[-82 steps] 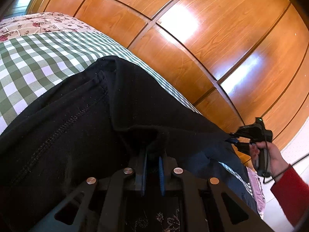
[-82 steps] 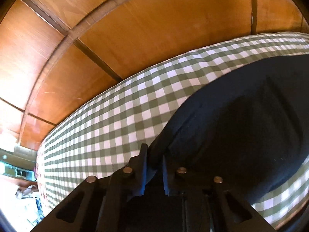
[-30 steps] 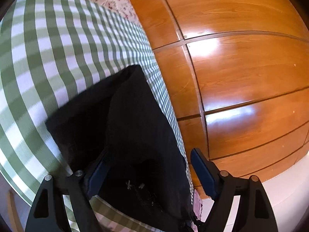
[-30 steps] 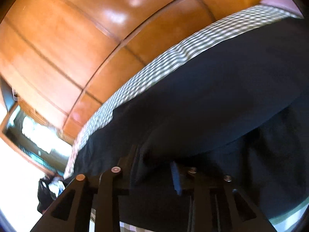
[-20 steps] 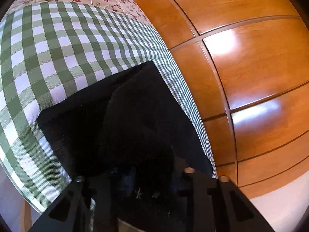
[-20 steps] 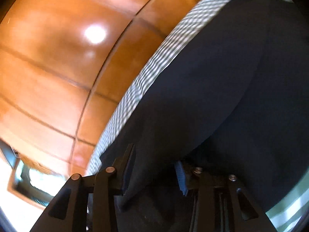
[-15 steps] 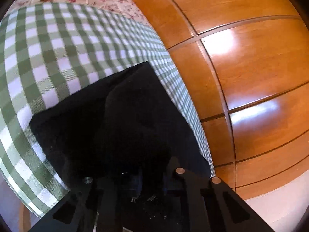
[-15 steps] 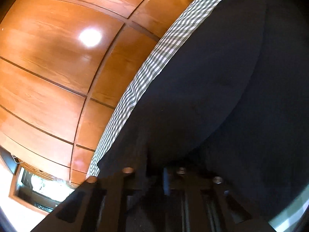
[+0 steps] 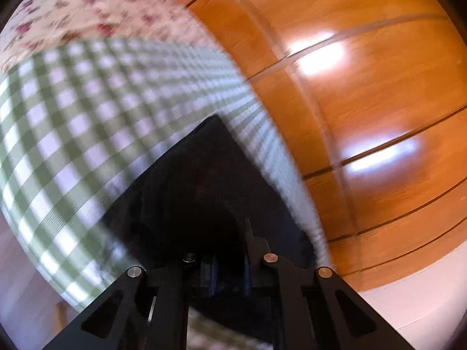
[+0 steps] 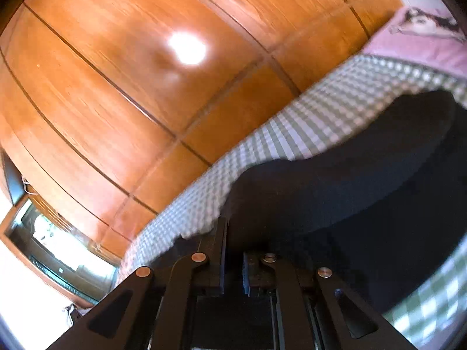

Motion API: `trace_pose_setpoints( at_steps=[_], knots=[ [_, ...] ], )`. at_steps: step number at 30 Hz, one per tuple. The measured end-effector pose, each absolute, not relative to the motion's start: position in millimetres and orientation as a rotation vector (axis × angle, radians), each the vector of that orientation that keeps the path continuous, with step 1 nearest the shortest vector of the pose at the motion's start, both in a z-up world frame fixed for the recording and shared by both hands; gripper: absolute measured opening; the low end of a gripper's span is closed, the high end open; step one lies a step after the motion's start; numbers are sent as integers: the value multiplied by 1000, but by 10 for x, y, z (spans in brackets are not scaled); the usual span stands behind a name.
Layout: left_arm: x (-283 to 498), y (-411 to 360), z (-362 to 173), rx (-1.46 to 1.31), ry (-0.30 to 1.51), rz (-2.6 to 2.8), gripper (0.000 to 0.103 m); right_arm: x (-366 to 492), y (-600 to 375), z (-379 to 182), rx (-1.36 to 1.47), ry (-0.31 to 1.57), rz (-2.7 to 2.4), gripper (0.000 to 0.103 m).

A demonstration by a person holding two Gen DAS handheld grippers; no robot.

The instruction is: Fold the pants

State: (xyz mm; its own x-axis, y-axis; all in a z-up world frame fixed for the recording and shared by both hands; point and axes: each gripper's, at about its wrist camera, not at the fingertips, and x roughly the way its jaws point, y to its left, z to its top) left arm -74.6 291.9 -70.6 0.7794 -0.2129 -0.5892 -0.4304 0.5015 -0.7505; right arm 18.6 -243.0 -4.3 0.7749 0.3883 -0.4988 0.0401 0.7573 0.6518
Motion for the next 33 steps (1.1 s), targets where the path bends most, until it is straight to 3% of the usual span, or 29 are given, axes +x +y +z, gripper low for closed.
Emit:
trace_pose_setpoints(
  at_steps=[4,8,12,15,19,23,25,30,33],
  knots=[
    [-731,2899,-909,-1029,748,162,13,150,-2402,-434,636,782,148,9],
    [-762,2932,-833,-999,693,190,23,123,-2437,-642,657,817,142,9],
    [-788,2981,-748,-986,665,196,13,151,-2414,-558,605,805,146,9],
    [-840,3001,-632,-992,626,192,12,82,-2399,-409,625,766,169,9],
    [-871,3011,-740,-964,708,265,10,51,-2342,-359,579,756,172,9],
    [-862,2983,-748,-911,757,311,13,67,-2332,-641,572,830,151,8],
    [-864,2913,-623,-832,757,346,23,77,-2318,-620,565,821,148,9],
    [-967,2829,-263,-725,586,427,31,54,-2386,-536,581,816,179,21],
    [-973,2738,-99,-671,504,427,37,21,-2672,-498,697,776,160,39]
  ],
)
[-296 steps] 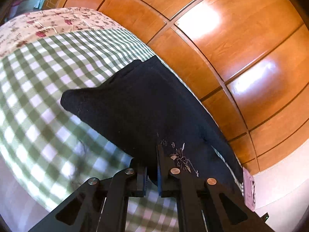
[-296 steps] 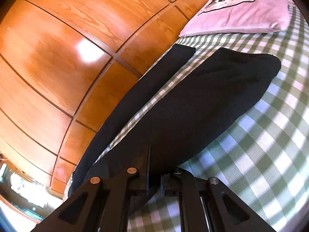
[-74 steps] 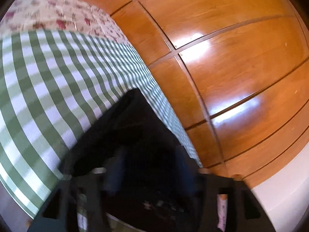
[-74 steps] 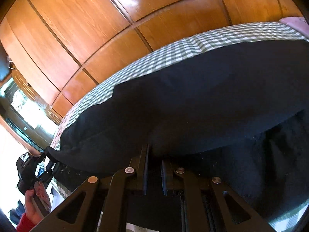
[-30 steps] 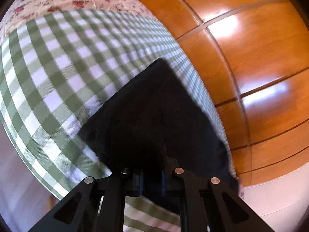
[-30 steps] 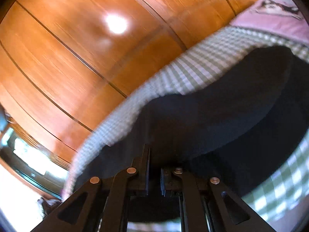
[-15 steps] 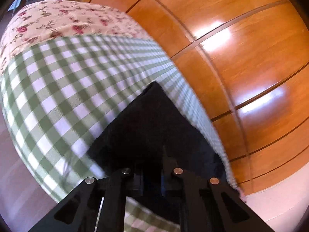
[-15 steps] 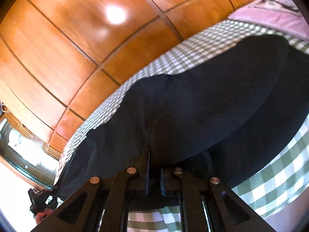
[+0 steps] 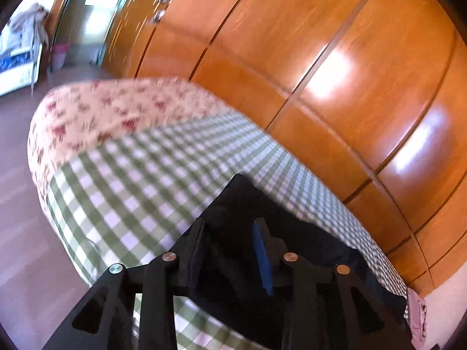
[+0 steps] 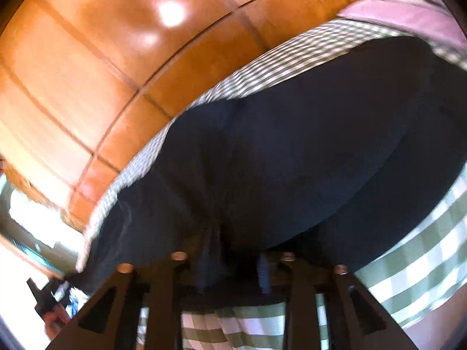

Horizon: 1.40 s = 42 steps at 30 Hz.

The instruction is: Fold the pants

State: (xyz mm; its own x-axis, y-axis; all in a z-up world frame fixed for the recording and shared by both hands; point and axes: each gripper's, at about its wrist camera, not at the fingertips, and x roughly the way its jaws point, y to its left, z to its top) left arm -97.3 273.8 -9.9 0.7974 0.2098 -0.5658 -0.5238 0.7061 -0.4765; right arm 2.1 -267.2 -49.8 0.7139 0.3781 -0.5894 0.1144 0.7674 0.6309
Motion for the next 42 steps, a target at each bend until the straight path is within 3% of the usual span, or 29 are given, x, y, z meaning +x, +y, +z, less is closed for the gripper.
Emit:
trace_pose_setpoints(
  at_steps=[3,13,20,30,38,42],
  knots=[
    [-857,2545,-87,-631,504,344,47,-6,-3003,-478,777,731,97,42],
    [-64,1514,-375,-474,676,-28,47,209,-4078,-544,913,615,-102,44],
    [291,1174,-654,-454,771,-40,47,485,-4296,-598,923,643,-176,12],
    [281,1153,-687,-429,768,-52,48,38,-4326,-82,815,522,-186,10],
    [292,1085,-700,-384,776,-46,48,-198,-4424,-666,870,625,-237,9],
    [292,1116,-683,-410,788,-56,48,-152,-4385,-613,845,636,-272,11]
  ],
)
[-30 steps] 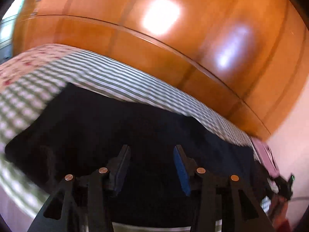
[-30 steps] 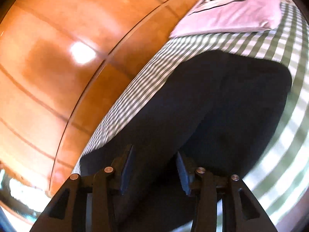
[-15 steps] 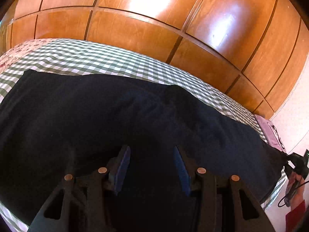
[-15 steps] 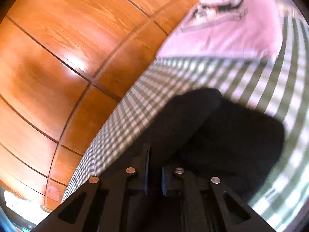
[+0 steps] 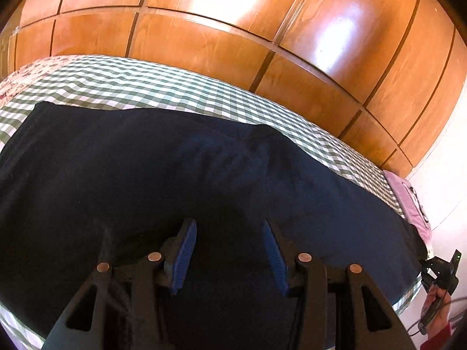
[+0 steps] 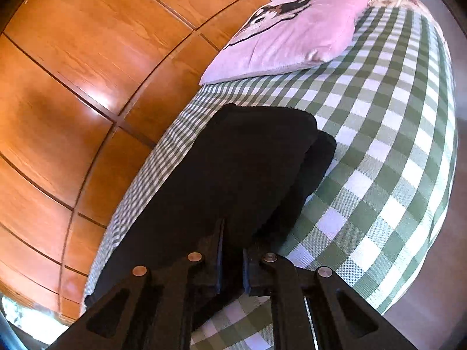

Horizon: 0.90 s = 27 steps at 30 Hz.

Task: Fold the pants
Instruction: 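Grasp the folded trousers with the right tool near the left tool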

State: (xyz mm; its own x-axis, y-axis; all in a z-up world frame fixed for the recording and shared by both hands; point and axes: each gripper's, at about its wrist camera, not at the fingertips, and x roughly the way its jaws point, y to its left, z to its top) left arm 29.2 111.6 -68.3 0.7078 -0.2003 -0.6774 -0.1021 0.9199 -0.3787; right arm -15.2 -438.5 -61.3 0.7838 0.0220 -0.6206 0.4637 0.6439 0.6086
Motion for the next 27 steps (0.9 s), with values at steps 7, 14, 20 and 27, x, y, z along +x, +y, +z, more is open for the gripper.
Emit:
trace_pose_setpoints(
  at_steps=[7,14,20,27],
  knots=[
    [361,1178,-534,-489,773,-72,48,-339,-4201,-106,639,551,-550,28],
    [677,1063,-412,-427,767,-49,48,326,-3210,269,440,579,-51,28],
    [888,1060,-574,-329,803,16,48,1224,-2072,80,486,780,419,28],
    [616,1250,-766,-461,708,-49,48,2152,-781,-189,479,960,669,29]
  ],
)
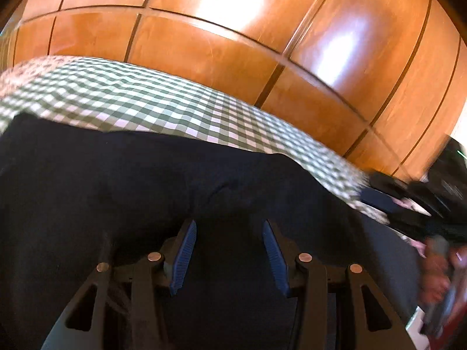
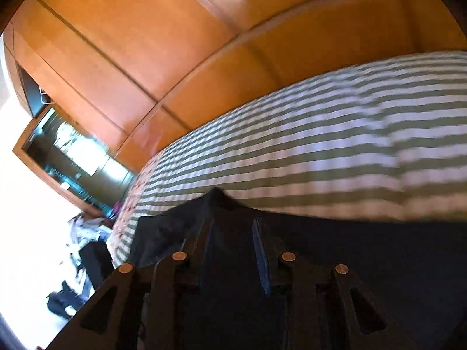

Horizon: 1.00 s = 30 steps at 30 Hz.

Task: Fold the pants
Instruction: 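Grasp the folded trousers with the right tool near the left tool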

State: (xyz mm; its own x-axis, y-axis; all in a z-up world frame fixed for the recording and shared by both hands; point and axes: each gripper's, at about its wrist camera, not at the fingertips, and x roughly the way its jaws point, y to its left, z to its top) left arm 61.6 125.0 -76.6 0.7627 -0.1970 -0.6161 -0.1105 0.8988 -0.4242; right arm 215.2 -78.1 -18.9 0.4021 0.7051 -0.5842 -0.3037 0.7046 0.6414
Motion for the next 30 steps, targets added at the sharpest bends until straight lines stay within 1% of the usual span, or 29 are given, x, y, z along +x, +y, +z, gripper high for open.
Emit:
trace_pose_setpoints(
  at_steps=[4,10,12,13,17,21,24,26,27,29,30],
  knots=[
    [559,1245,-787,-450,676,-76,49,2536,-326,-370,444,1052,715,29],
    [539,1331,-833,-509,648,-119,49,2666,62,-623,425,1183,832,31],
    [535,1334,-829,-515,644,-123,50,2738,91,-694,410,1209,791,23],
    [538,1342,-830,-517,643,-124,50,2765,76,-689,408,1199,764,9],
    [519,1356,-834,-534,630,-135,50,2723,12,-525,402,1058,744,6],
    [517,1352,-841,-527,622,-130,49,2708,60,-638,392,1014,663,5],
    [537,1351,-856,-526,627,-129,49,2762,148,-824,347,1046,630,5],
    [538,1361,-861,-530,627,-132,49,2751,133,-815,353,1029,614,7],
    [536,1365,-860,-532,626,-133,49,2728,85,-775,369,1012,608,11],
    [536,1363,-856,-532,629,-132,49,2614,-105,-590,430,940,594,26],
    [540,1358,-850,-530,634,-129,49,2541,-191,-500,452,903,600,27]
  ],
)
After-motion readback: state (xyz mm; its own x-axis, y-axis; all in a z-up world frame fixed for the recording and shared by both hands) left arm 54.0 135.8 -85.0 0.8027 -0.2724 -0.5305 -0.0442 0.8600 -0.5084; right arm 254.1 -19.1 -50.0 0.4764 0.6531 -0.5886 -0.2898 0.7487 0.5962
